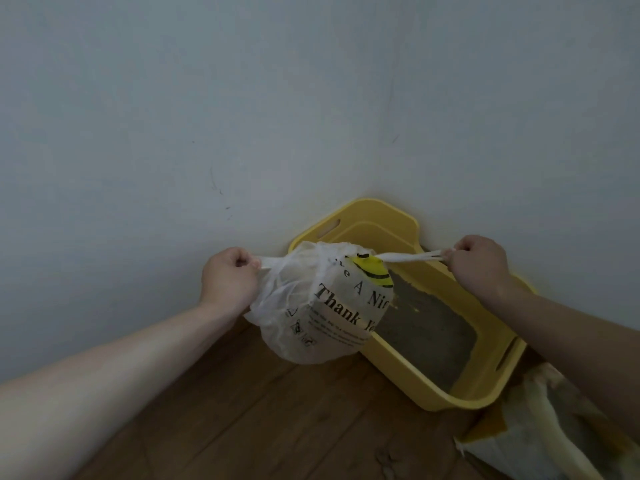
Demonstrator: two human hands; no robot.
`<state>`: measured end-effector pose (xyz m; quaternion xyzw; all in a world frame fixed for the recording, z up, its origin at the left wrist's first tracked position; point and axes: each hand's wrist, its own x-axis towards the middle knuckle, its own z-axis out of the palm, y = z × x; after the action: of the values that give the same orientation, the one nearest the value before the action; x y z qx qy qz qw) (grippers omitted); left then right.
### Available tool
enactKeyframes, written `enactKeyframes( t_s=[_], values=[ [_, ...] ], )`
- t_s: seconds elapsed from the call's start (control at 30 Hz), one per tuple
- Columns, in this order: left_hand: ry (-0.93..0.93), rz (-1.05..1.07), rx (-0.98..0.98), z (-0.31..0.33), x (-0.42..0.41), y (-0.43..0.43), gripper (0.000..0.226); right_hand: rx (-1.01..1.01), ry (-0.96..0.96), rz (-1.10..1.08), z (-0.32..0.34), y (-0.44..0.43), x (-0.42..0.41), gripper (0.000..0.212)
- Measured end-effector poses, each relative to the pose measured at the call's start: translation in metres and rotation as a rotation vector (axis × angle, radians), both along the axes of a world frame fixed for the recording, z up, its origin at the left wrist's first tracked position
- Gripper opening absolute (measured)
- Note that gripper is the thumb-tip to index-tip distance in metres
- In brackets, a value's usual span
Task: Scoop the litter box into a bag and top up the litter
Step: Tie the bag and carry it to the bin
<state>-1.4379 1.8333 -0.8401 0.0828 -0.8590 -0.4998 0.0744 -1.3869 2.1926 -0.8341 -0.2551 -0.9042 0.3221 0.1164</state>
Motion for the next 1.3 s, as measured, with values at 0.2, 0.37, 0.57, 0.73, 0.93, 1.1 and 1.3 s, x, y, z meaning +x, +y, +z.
enactKeyframes(
  t_s=[0.2,0.37,0.57,0.73,0.93,1.1,1.3],
  values=[
    [0.001,-0.009,0.009,0.008,0.005,0.006,0.019,-0.044,0.02,-0.008,0.008,0.003,0.007,0.02],
    [-0.001,-0.084,0.057,0.019,0.006,0.003,0.018,-0.265,0.059,0.003,0.013,-0.001,0.011,0.015],
    [0.019,-0.17,0.108,0.035,0.011,0.008,0.018,-0.518,0.138,0.047,0.028,-0.01,0.012,0.011],
    [0.051,-0.25,0.15,0.047,0.01,0.019,0.013,-0.52,0.143,0.155,0.042,-0.023,0.012,0.016],
    [0.061,-0.353,0.199,0.068,0.013,0.036,0.015,-0.541,0.129,0.268,0.066,-0.048,0.017,0.038],
    [0.054,-0.479,0.229,0.083,0.015,0.045,0.013,-0.55,0.099,0.366,0.087,-0.071,0.02,0.034],
    [0.031,-0.579,0.267,0.093,0.019,0.051,0.005,-0.507,0.076,0.517,0.097,-0.09,0.022,0.01]
  ],
)
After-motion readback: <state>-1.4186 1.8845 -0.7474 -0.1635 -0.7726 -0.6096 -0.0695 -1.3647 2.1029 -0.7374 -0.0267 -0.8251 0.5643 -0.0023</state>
